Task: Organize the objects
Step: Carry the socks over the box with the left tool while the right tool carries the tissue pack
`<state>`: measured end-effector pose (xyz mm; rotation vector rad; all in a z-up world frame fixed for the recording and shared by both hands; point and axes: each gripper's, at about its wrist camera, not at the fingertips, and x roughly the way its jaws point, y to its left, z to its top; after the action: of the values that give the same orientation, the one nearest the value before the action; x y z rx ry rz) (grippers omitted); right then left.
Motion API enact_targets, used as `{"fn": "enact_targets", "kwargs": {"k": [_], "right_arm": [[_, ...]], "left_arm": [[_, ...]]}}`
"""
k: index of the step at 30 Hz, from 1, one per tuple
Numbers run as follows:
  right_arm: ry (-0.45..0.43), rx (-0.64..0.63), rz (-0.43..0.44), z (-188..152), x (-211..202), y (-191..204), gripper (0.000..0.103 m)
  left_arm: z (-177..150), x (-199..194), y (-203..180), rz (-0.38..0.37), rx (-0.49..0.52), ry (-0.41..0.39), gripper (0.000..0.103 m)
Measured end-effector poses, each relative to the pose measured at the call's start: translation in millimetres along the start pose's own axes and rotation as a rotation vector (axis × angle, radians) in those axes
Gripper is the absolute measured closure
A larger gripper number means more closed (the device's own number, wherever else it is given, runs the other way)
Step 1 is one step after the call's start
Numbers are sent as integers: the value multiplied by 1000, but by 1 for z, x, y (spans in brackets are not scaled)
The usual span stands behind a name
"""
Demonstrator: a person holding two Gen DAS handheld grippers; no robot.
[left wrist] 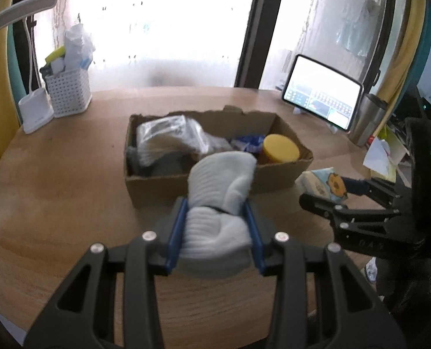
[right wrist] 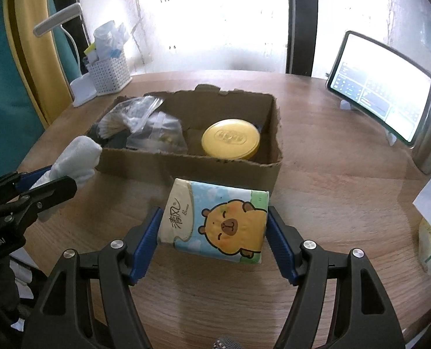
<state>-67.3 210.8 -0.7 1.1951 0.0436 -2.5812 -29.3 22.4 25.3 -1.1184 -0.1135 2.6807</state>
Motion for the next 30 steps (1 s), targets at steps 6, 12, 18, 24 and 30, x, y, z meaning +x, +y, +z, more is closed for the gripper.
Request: {"fn": "enact_targets", "kwargs": {"k": [6, 12, 18, 24, 30], "right_arm": [[-19, 0, 1, 8, -6, -5, 30], [-25, -4, 4, 15, -8, -9, 30], [-32, -7, 6, 22, -9, -14, 30], [-29, -5, 9, 28, -6, -19, 30], [-38, 8, 18, 34, -5, -27, 30]], "left_arm": [[12, -2, -8, -3, 13, -17, 63], [22, 2, -10, -4, 9, -20, 63], [30, 7, -11, -3, 9, -21, 63], [38, 17, -13, -2, 8, -14, 63], [44, 31, -15, 9, 14, 6, 63]]}}
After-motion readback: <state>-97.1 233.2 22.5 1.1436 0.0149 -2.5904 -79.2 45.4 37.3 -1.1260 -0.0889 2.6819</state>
